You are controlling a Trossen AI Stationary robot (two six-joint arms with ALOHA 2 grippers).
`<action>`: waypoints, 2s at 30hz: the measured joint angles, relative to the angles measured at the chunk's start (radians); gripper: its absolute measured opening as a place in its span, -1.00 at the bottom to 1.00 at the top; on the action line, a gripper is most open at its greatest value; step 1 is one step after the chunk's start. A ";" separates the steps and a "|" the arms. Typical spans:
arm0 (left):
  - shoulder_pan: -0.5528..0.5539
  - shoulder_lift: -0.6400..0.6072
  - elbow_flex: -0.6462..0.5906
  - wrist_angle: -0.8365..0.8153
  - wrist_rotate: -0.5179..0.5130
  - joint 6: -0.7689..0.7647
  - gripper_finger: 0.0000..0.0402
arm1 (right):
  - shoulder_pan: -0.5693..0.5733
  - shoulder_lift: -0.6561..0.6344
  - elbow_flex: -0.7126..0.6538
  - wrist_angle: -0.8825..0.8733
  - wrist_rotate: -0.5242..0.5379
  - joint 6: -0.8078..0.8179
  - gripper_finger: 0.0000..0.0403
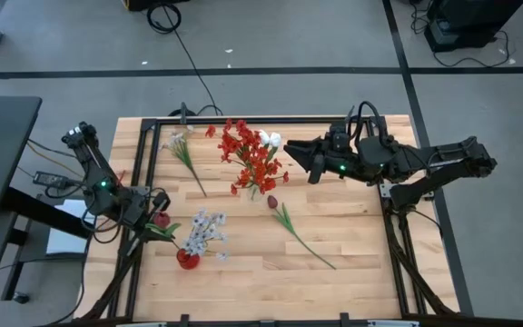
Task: Sort flowers into vase by color
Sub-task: Put the right red flower into the red vase, then put the white flowers into the red vase
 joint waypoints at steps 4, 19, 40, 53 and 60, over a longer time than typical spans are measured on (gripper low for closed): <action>0.000 0.000 0.000 -0.024 0.000 -0.018 -0.79 | 0.000 0.002 0.000 -0.002 -0.008 0.026 -0.21; 0.000 0.000 0.004 -0.031 0.010 -0.124 -0.21 | 0.000 0.002 0.000 0.007 -0.004 0.063 -0.21; 0.000 0.007 0.249 -0.533 0.118 -0.418 0.44 | 0.012 0.002 0.000 0.007 0.011 0.084 -0.20; 0.002 0.049 0.545 -0.770 0.050 -0.507 0.44 | 0.029 0.002 0.000 0.006 0.011 0.082 -0.20; 0.007 0.110 0.647 -0.924 -0.255 -0.726 0.39 | 0.018 0.002 0.000 -0.010 0.033 0.154 -0.20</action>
